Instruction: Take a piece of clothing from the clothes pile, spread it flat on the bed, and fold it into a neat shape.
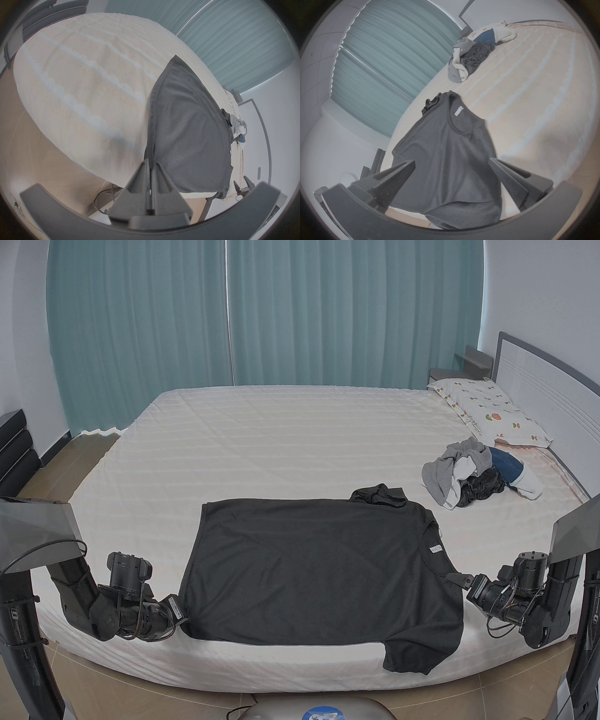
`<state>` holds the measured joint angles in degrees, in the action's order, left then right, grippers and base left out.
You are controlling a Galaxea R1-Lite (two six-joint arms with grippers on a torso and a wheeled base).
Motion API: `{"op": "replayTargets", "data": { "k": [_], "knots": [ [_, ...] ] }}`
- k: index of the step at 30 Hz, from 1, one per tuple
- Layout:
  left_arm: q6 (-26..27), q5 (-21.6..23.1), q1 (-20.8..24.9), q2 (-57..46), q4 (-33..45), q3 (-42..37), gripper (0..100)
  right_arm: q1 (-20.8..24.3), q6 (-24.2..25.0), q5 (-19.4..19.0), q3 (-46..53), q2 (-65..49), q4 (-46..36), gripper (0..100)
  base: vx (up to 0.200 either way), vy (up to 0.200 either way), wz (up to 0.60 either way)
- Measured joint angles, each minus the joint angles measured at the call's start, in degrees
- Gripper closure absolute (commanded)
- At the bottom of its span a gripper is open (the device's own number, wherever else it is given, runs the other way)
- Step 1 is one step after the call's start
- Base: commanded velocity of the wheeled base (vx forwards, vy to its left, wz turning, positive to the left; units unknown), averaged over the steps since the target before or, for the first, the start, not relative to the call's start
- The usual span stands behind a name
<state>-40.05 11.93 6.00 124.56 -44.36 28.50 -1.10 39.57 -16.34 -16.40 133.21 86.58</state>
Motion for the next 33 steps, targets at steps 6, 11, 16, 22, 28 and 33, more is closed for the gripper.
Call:
{"op": "replayTargets", "data": {
  "k": [6,11,16,22,28,33],
  "knots": [
    [-0.1,0.1,-0.1,-0.1,0.0,0.1,100,-0.4,-1.4,0.0,-0.9,1.3,-2.6,0,0.0,0.0,0.0],
    [-0.1,0.1,-0.1,-0.1,0.0,0.2,100,-0.3,-1.5,0.0,-1.5,2.7,-2.7,0,0.0,0.0,0.0],
    [-0.1,0.1,-0.1,-0.1,0.0,0.2,100,0.0,-2.3,0.0,-2.8,4.2,-2.8,0,0.0,0.0,0.0],
    [-0.1,0.1,-0.1,-0.1,0.0,0.3,100,0.0,-3.1,0.2,-4.6,5.7,-4.9,100,0.0,0.0,0.0],
    [-0.4,0.1,-0.1,-0.1,0.0,0.4,100,0.2,-3.4,4.8,-8.2,6.9,-5.7,100,0.0,0.0,0.0],
    [-2.8,0.1,-0.1,-0.1,0.0,1.0,100,0.0,-1.5,5.4,-11.8,7.1,-5.2,100,0.0,0.0,0.0]
  ]
}}
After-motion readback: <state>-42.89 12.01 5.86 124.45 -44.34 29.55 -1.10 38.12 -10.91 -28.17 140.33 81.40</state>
